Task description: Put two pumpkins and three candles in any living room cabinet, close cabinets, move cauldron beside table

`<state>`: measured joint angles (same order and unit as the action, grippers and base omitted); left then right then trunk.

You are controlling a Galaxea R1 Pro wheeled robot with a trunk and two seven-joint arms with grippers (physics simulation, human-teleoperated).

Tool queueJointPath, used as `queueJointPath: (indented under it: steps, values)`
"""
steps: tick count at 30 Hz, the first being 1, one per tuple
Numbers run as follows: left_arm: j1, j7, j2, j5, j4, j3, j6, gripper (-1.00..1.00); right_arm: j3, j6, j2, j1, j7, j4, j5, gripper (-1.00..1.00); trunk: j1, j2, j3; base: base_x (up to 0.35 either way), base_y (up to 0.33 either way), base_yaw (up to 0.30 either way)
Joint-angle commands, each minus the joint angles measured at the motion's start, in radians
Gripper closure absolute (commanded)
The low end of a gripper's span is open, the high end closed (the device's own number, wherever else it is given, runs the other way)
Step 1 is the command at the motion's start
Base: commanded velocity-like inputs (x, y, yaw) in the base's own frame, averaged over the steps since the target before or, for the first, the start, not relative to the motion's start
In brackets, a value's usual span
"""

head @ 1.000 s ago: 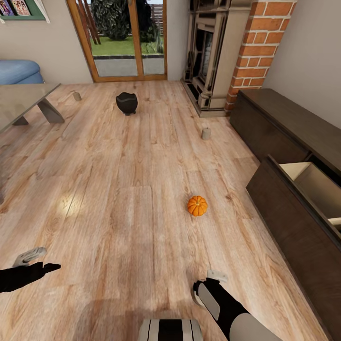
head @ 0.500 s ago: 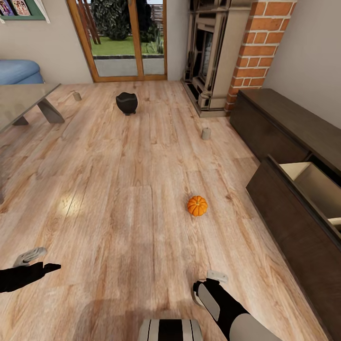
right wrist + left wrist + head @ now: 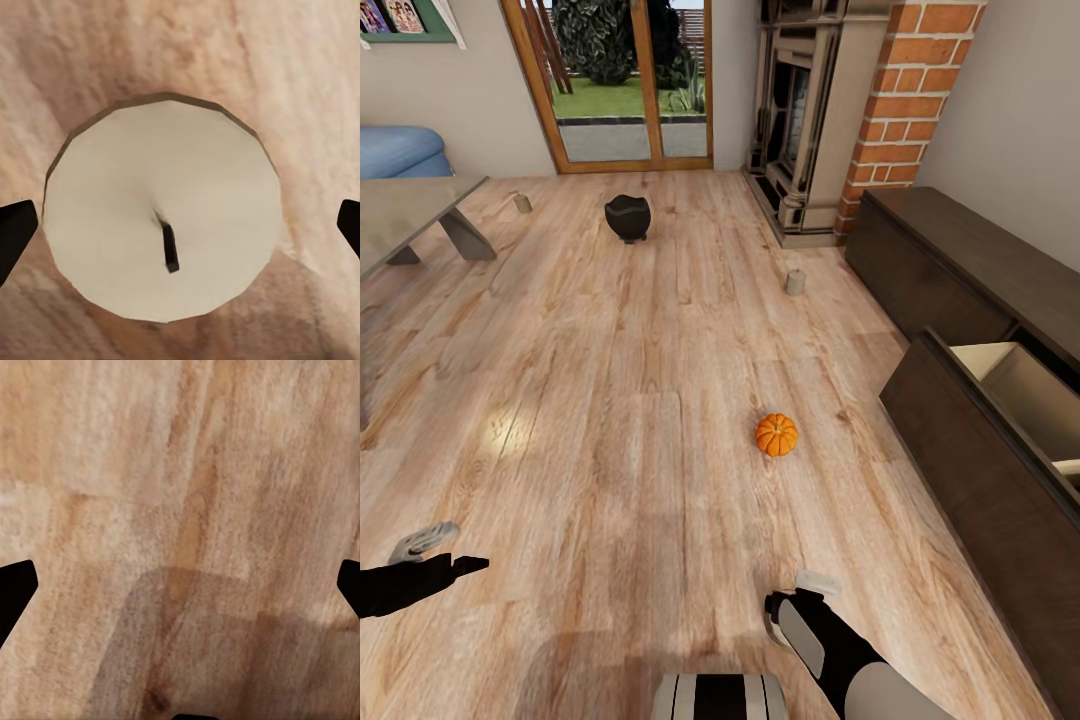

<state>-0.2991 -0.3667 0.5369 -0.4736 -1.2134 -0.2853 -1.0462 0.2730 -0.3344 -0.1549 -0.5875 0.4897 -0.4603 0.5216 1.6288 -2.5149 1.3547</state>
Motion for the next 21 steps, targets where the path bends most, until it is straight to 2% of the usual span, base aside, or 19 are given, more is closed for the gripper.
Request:
queueJointPath:
  steps: [1, 5, 13, 17, 21]
  values:
    - [0.0, 0.0, 0.0, 0.0, 0.0, 0.0, 0.0, -1.0, 0.0, 0.001, 0.0, 0.0, -0.014, 0.0, 0.0, -1.0, 0.0, 0.0, 0.0, 0.0, 0.0, 0.0]
    - [0.0, 0.0, 0.0, 0.0, 0.0, 0.0, 0.0, -1.0, 0.0, 0.001, 0.0, 0.0, -0.04, 0.0, 0.0, -1.0, 0.0, 0.0, 0.0, 0.0, 0.0, 0.0]
    - [0.0, 0.0, 0.0, 0.0, 0.0, 0.0, 0.0, -1.0, 0.0, 0.002, 0.0, -0.001, -0.046, 0.0, 0.0, -1.0, 0.0, 0.0, 0.0, 0.0, 0.0, 0.0]
    - [0.0, 0.0, 0.0, 0.0, 0.0, 0.001, 0.0, -1.0, 0.0, 0.002, 0.0, -0.001, -0.046, 0.0, 0.0, -1.0, 0.002, -0.001, 0.015, 0.0, 0.0, 0.0]
    - [0.0, 0.0, -0.001, 0.001, 0.0, 0.001, 0.0, -1.0, 0.001, 0.003, 0.0, 0.0, -0.046, 0.0, 0.0, -1.0, 0.002, -0.001, 0.015, 0.0, 0.0, 0.0]
